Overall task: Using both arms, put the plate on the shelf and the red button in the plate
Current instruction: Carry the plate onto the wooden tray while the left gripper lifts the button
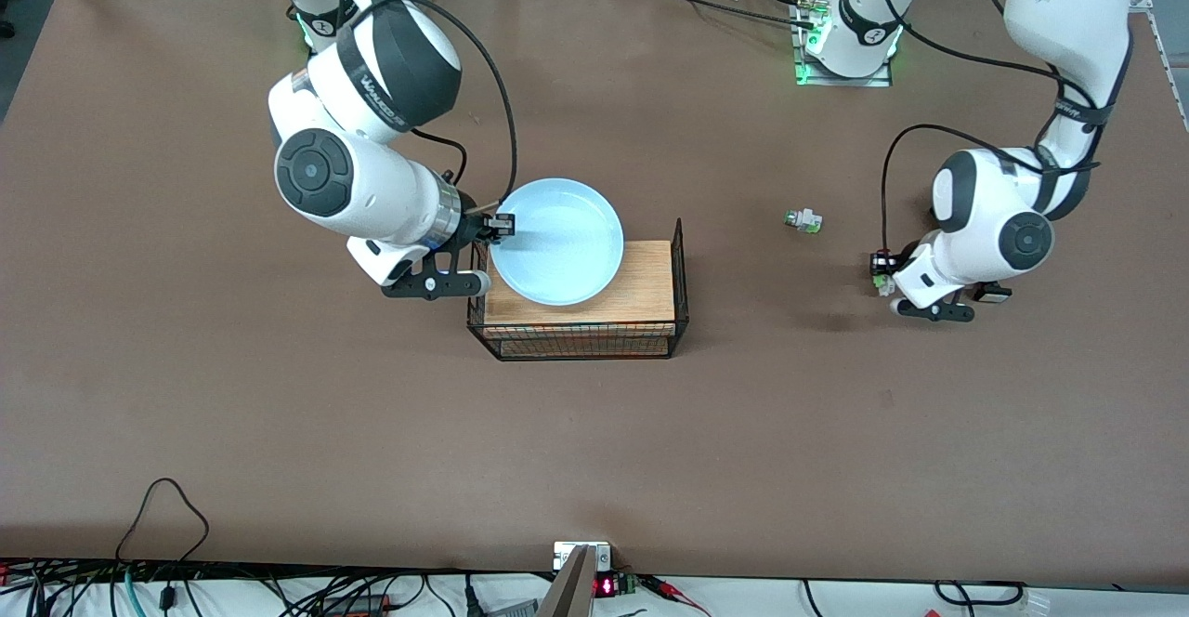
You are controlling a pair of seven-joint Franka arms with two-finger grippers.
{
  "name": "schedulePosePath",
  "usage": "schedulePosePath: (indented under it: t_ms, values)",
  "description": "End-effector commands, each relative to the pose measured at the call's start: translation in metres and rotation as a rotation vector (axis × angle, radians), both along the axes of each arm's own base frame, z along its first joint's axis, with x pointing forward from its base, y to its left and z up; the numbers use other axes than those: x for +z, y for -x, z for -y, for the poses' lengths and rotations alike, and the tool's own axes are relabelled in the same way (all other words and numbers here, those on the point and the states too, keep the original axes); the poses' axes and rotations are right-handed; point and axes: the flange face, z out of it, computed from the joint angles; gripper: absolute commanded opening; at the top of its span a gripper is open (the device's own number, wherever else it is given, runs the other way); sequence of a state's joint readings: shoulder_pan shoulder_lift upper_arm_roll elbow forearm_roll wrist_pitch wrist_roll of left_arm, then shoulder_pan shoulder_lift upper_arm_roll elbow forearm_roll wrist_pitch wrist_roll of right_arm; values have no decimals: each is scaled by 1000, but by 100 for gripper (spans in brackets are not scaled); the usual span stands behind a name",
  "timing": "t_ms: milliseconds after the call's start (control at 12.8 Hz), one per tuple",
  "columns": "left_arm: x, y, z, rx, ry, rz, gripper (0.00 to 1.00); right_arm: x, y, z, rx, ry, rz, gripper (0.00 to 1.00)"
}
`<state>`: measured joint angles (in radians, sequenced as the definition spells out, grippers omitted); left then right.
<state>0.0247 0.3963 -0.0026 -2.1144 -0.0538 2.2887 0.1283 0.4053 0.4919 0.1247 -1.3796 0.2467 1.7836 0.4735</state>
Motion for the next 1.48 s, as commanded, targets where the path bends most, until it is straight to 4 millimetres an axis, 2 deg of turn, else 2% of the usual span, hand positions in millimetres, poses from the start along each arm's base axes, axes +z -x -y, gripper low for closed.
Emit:
schedulePosePath:
  t_ms: [0, 156, 312, 391, 469, 703, 859, 1016, 1250, 1328, 1406]
  values:
    - [47, -11, -4, -6, -10, 24, 0, -11, 5, -10, -4, 32, 39, 0]
    - [70, -11, -4, -5, -10, 31, 0, -18, 14, -24, -4, 40, 45, 0]
    - [124, -14, -1, -12, -5, 49, 0, -27, 15, -30, -15, 43, 81, 0]
    - [153, -22, 3, -18, -4, 67, 0, -39, 15, -36, -6, 53, 86, 0]
    - [176, -28, 6, -24, 0, 58, 0, -41, 15, -41, -2, 51, 100, 0]
    - [222, -39, 16, -18, 8, 37, 0, -55, 19, -51, 0, 82, 112, 0]
    - [231, -41, 17, -23, 9, 37, 0, -62, 18, -54, 2, 82, 118, 0]
    - [234, -42, 25, -40, 15, 39, 0, -66, 17, -54, 1, 83, 117, 5]
    - [250, -41, 36, -57, 20, 22, 0, -64, 15, -54, -3, 77, 120, 19]
    - [250, -41, 37, -60, 21, 24, 0, -64, 15, -54, -6, 71, 115, 23]
    - [250, -42, 38, -62, 21, 22, 0, -63, 14, -54, -10, 66, 115, 31]
